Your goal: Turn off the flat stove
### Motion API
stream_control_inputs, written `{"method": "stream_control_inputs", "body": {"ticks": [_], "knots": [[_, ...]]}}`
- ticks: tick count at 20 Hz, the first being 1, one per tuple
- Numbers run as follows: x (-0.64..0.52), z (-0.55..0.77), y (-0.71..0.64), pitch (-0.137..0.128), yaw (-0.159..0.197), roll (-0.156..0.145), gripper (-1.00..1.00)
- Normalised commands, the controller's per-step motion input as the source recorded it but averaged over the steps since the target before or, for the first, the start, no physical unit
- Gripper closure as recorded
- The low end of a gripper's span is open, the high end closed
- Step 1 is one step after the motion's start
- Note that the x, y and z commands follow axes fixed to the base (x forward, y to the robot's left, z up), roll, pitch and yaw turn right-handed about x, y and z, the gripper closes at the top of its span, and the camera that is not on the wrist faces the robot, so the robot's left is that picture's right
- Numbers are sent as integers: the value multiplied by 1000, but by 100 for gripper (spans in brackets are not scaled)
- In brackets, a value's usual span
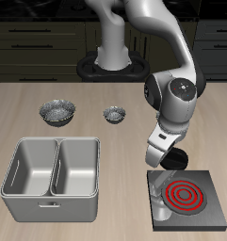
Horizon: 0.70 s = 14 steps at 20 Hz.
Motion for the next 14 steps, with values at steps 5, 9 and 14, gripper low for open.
{"method": "stream_control_inputs", "body": {"ticks": [5, 9, 14], "knots": [[47, 154, -73, -18, -103, -6, 100], [70, 265, -83, -59, -150, -4, 100], [54, 228, -20, -56, -119, -7, 100]]}}
